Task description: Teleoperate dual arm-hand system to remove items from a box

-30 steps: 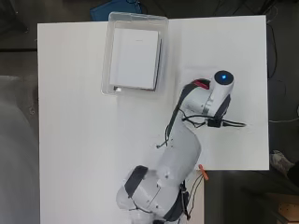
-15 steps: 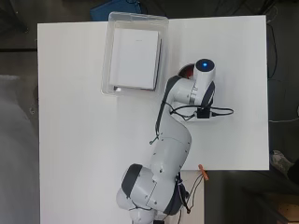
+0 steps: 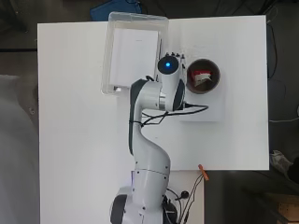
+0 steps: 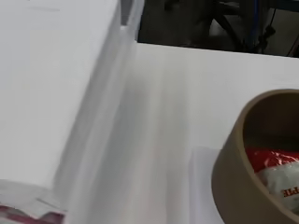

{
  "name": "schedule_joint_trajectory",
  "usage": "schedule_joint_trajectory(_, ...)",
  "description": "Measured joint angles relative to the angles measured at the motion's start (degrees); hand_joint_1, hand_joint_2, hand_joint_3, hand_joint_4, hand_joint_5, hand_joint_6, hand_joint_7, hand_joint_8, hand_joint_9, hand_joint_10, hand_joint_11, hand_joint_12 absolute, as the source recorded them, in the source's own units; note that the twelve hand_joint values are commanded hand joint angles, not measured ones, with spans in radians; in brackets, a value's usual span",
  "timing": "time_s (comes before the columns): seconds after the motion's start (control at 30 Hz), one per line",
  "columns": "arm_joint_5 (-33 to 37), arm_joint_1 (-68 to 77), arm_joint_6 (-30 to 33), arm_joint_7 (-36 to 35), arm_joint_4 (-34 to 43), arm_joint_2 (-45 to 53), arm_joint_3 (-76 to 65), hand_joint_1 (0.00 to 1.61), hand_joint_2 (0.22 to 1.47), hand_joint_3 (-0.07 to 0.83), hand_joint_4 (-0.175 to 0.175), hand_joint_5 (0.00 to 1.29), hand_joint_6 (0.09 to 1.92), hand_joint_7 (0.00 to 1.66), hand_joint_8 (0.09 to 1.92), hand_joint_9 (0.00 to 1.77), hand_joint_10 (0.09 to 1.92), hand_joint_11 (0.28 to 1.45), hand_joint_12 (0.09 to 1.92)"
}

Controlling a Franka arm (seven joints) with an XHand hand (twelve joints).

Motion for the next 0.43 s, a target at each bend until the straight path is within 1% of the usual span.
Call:
schedule_joint_trajectory(0.1, 3.27, 0.91, -2.09, 3.53, 1.33, -3.43, 5.29, 0.0, 0.8, 0.0, 0.022, 0.07, 0.09, 0.14, 0.09, 0.27, 0.09, 0.45, 0.09)
schedule_joint_trajectory(0.23, 12.79, 1.54, -6.55, 7.71, 3.81, -4.6, 7.79, 0.0, 0.86, 0.017, 0.025, 0.06, 0.09, 0.13, 0.09, 0.27, 0.09, 0.44, 0.09)
schedule_joint_trajectory(0.33, 18.59, 1.43, -7.29, 6.61, 3.26, -5.09, 6.21, 0.0, 0.9, 0.014, 0.028, 0.05, 0.09, 0.14, 0.09, 0.28, 0.09, 0.44, 0.09)
schedule_joint_trajectory(0.43, 18.65, 1.29, -7.48, 6.09, 2.38, -5.66, 5.12, 0.0, 0.92, 0.018, 0.03, 0.05, 0.09, 0.15, 0.09, 0.28, 0.09, 0.44, 0.09)
